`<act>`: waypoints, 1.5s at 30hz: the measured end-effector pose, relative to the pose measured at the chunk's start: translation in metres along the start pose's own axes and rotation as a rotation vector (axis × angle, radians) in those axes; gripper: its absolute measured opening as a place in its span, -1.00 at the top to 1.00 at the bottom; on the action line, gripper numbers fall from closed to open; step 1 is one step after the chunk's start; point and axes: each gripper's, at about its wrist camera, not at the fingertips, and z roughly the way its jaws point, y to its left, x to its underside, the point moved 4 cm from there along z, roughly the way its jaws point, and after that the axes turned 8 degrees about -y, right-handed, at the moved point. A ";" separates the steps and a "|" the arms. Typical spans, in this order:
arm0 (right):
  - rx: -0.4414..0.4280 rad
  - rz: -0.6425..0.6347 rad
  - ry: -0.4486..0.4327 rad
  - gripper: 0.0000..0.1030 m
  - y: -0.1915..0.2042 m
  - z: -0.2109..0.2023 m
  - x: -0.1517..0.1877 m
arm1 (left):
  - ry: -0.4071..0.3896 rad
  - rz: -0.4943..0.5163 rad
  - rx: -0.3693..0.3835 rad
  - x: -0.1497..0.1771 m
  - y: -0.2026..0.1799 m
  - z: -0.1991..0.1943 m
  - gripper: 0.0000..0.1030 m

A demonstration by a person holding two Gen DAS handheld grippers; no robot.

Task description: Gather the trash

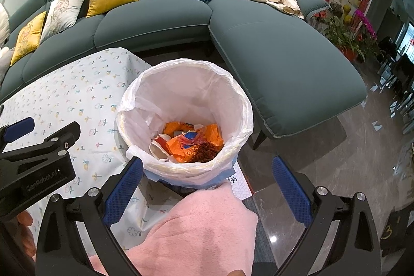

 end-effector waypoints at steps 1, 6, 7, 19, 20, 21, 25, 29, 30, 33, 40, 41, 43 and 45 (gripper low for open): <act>0.000 -0.001 0.000 -0.86 0.000 0.000 0.000 | 0.002 -0.004 -0.002 0.000 0.001 0.000 -0.69; -0.001 -0.005 0.000 -0.86 0.003 0.000 0.000 | 0.004 -0.015 -0.015 0.001 0.004 0.001 -0.69; -0.001 -0.006 0.000 -0.86 0.003 0.000 -0.001 | 0.004 -0.016 -0.016 0.001 0.005 0.001 -0.69; -0.002 -0.008 0.002 -0.87 0.006 0.000 0.000 | 0.014 -0.013 -0.020 0.005 0.003 0.001 -0.68; -0.001 -0.011 0.002 -0.87 0.006 0.000 0.000 | 0.014 -0.014 -0.021 0.005 0.003 0.000 -0.68; 0.000 -0.012 0.001 -0.86 0.007 0.000 0.000 | 0.015 -0.017 -0.024 0.005 0.004 0.000 -0.68; -0.004 -0.013 0.000 -0.87 0.007 0.000 0.000 | 0.018 -0.036 -0.041 0.005 0.008 0.001 -0.67; -0.008 -0.019 0.003 -0.86 0.009 0.002 -0.001 | 0.024 -0.034 -0.048 0.006 0.008 0.002 -0.66; -0.009 -0.020 0.003 -0.86 0.010 0.003 -0.002 | 0.024 -0.034 -0.049 0.006 0.008 0.003 -0.66; -0.012 -0.021 0.005 -0.86 0.011 0.004 -0.005 | 0.027 -0.036 -0.050 0.006 0.009 0.004 -0.66; -0.014 -0.025 0.009 -0.87 0.013 0.008 -0.006 | 0.040 -0.042 -0.054 0.008 0.012 0.009 -0.66; -0.015 -0.026 0.010 -0.87 0.013 0.009 -0.006 | 0.043 -0.042 -0.053 0.009 0.012 0.010 -0.66; -0.015 -0.025 0.017 -0.87 0.014 0.012 -0.006 | 0.048 -0.045 -0.053 0.010 0.013 0.011 -0.66; -0.015 -0.024 0.021 -0.87 0.014 0.015 -0.005 | 0.053 -0.045 -0.052 0.010 0.013 0.013 -0.66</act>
